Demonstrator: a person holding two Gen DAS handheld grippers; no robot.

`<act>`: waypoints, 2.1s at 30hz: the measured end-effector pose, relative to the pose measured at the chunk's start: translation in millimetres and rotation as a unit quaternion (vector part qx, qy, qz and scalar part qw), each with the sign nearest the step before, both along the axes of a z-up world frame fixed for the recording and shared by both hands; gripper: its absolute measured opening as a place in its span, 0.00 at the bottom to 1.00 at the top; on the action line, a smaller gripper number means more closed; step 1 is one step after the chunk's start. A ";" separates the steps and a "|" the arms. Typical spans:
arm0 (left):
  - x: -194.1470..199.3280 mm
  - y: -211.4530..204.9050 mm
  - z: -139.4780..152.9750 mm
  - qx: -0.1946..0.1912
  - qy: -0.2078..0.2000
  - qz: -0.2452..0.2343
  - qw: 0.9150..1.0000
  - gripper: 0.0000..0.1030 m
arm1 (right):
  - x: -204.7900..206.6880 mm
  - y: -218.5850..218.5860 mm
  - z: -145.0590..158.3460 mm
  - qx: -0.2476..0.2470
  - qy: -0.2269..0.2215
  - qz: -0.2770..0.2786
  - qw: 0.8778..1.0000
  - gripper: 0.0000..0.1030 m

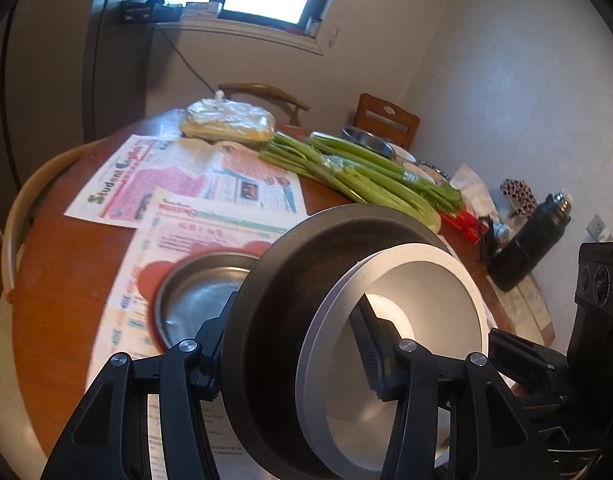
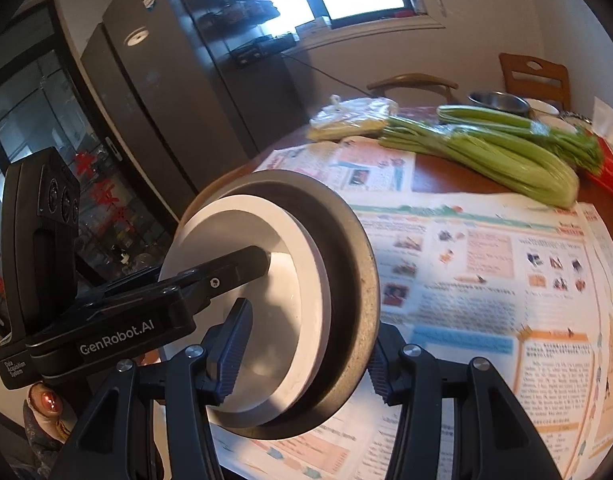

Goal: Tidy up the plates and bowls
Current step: 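Carry the bowl stack over the steel tray on the orange plate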

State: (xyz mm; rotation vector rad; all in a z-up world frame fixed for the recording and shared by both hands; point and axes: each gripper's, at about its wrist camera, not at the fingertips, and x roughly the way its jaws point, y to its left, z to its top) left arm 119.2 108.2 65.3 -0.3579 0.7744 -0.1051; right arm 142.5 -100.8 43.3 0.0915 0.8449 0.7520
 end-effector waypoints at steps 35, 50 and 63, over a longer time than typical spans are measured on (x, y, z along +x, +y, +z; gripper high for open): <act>50.4 61.8 -33.7 -0.006 0.051 0.036 0.998 0.52 | 58.4 70.6 -25.0 0.003 0.045 0.033 0.998 0.51; 56.6 63.8 -59.6 -0.005 0.074 0.034 0.997 0.52 | 60.8 77.9 -47.0 -0.019 0.069 0.029 0.997 0.51; 59.0 62.1 -70.1 0.001 0.084 0.031 0.996 0.52 | 57.3 78.2 -50.9 -0.038 0.057 0.016 0.998 0.51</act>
